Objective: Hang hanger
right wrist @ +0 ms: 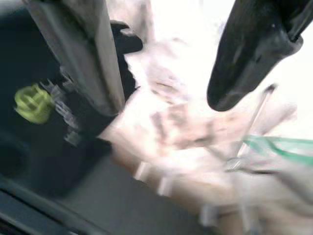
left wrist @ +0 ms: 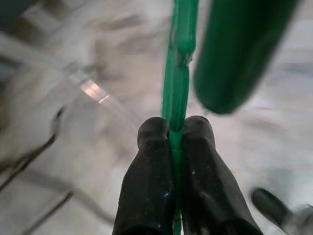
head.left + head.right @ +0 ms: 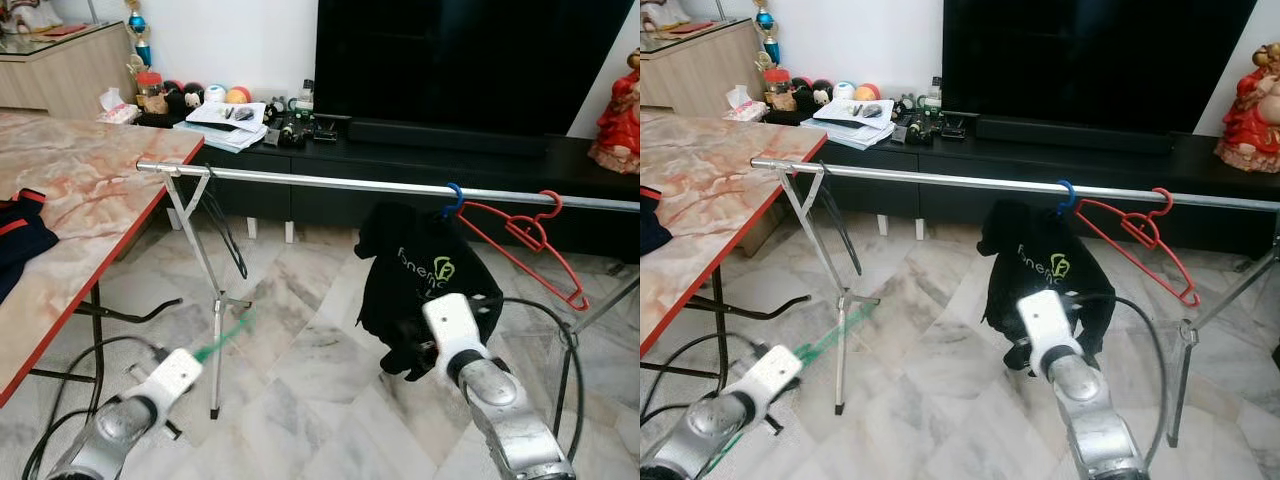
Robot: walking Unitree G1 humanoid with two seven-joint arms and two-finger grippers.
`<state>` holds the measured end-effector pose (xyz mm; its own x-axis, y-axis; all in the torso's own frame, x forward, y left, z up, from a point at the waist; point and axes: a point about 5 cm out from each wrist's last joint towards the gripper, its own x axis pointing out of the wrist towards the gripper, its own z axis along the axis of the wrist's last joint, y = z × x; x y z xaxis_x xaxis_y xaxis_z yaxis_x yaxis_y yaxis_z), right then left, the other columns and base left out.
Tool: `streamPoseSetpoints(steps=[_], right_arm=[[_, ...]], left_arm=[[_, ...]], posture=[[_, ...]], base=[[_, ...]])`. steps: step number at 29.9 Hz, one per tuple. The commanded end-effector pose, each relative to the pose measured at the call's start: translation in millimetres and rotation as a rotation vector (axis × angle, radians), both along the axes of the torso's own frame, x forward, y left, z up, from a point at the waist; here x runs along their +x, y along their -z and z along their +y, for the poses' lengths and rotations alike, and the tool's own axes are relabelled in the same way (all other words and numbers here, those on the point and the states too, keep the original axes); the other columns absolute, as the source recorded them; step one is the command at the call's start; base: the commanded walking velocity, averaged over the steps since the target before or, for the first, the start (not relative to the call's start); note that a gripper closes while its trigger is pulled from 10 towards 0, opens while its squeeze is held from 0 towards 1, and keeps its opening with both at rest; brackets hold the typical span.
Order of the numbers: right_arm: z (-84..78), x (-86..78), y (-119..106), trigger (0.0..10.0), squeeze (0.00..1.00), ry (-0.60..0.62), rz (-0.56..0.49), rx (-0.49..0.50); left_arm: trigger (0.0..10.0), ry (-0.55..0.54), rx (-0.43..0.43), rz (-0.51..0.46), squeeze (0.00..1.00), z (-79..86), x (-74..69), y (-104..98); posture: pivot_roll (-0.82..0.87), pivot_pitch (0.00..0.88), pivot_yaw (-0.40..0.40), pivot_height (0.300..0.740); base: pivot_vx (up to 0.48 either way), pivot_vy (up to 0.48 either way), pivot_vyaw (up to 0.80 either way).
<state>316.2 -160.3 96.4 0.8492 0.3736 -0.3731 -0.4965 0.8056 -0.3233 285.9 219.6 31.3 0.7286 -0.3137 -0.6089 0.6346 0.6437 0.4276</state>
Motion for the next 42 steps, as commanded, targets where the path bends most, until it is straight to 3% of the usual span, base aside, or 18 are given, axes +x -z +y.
streamPoseSetpoints(steps=[1,4,5,8,9,15,16,17,18,21,22,23,42], right_arm=[[6.6,-0.6,-1,10.0,0.00,-0.132,0.020,-0.031],[14.5,-5.8,-4,10.0,0.00,-0.333,0.067,-0.049],[19.4,-10.3,-4,10.0,0.00,-0.454,0.086,-0.069],[23.5,-21.7,-1,10.0,0.00,-0.634,0.142,-0.104],[25.3,-30.1,1,10.0,0.00,-0.743,0.191,-0.103],[29.8,-38.4,4,10.0,0.02,-0.883,0.272,-0.070],[30.4,-39.2,5,10.0,0.62,-0.903,0.277,-0.078],[32.7,-41.2,7,10.0,0.97,-0.939,0.288,-0.066],[34.3,-41.8,6,10.0,1.00,-0.954,0.286,-0.061],[37.5,-40.5,6,10.0,1.00,-0.967,0.271,-0.059],[37.7,-40.4,6,10.0,0.59,-0.983,0.272,-0.077],[37.6,-40.7,6,10.0,0.00,-0.999,0.275,-0.086],[52.4,-32.0,23,10.0,0.00,-1.008,0.258,-0.216]], left_arm=[[10.0,0.115,0.003,0.046,0.00,-10.9,-3.5,0],[10.0,0.262,-0.009,0.108,0.00,-28.6,-6.6,-4],[10.0,0.346,-0.010,0.138,0.00,-38.3,-9.8,-6],[10.0,0.431,-0.021,0.164,0.00,-50.7,-12.5,-10],[10.0,0.480,-0.029,0.176,0.00,-59.9,-13.0,-13],[10.0,0.594,-0.023,0.217,0.00,-80.5,-17.7,-18],[10.0,0.610,-0.024,0.221,0.00,-84.0,-18.8,-20],[10.0,0.642,-0.020,0.221,0.00,-91.2,-20.5,-22],[10.0,0.654,-0.013,0.219,0.00,-93.7,-20.9,-23],[10.0,0.683,0.022,0.217,0.00,-97.6,-21.8,-23],[10.0,0.691,0.032,0.212,0.00,-99.1,-21.9,-23],[10.0,0.691,0.037,0.210,0.00,-99.8,-21.8,-23],[10.0,0.757,0.092,0.138,0.00,-122.5,-14.8,-42]], posture=[[0.08,0.000,-0.006,0.740],[0.08,0.000,-0.001,0.740],[0.08,0.000,0.004,0.740],[0.08,0.000,0.005,0.740],[0.08,0.000,0.004,0.740],[0.09,0.000,-0.002,0.740],[0.09,0.000,-0.004,0.740],[0.09,0.000,-0.008,0.740],[0.10,0.000,-0.011,0.740],[0.10,0.000,-0.016,0.740],[0.09,0.000,-0.018,0.740],[0.09,0.000,-0.020,0.740],[0.11,0.000,-0.051,0.740]], base=[[0.000,0.000,0.00],[0.000,0.000,0.00],[0.000,0.000,0.00],[0.000,0.000,0.00],[0.000,0.000,0.00],[0.000,0.000,0.00],[0.000,0.000,0.00],[0.000,0.000,0.00],[0.000,0.000,0.00],[0.000,0.000,0.00],[0.000,0.000,0.00],[0.000,0.000,0.00],[0.000,0.000,0.00]])
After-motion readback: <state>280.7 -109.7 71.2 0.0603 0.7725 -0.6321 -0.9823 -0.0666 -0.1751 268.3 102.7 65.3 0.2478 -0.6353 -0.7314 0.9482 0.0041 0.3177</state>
